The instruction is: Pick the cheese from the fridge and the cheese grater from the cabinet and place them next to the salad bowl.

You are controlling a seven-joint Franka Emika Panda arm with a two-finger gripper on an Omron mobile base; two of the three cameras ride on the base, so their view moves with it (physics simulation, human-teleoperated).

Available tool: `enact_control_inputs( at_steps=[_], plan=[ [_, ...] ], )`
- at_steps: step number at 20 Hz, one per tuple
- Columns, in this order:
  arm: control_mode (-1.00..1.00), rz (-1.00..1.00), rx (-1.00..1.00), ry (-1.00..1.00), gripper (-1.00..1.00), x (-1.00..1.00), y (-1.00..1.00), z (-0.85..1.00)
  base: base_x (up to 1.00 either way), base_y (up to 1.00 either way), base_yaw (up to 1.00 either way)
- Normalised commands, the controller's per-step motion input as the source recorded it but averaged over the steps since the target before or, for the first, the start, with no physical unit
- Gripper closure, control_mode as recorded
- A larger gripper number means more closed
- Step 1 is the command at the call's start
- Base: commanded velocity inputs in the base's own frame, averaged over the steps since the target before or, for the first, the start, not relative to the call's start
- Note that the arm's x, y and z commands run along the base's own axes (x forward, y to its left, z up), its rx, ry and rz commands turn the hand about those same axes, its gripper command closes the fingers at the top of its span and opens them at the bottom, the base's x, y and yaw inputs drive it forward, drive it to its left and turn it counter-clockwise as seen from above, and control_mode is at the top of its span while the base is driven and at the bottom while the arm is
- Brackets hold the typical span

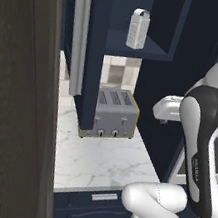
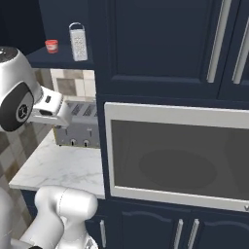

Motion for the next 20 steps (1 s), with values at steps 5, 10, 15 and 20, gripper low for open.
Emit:
enact_control_inputs(
  at_steps=[5,10,15,20],
  plan=[
    [-1.0,0.0,0.0,-0.04,-1.0,0.0,0.31,0.27,0.0,0.0,0.0],
    [-1.0,-0.01,0.0,-0.13,-1.0,-0.03,0.27,0.79,0.0,0.0,0.0],
    [-1.0,0.0,0.0,-0.2,-1.0,0.04,0.11,0.62,0.0,0.0,0.0],
    [-1.0,0.0,0.0,-0.31,-1.0,0.64,0.0,0.15,0.0,0.0,0.0]
  ],
)
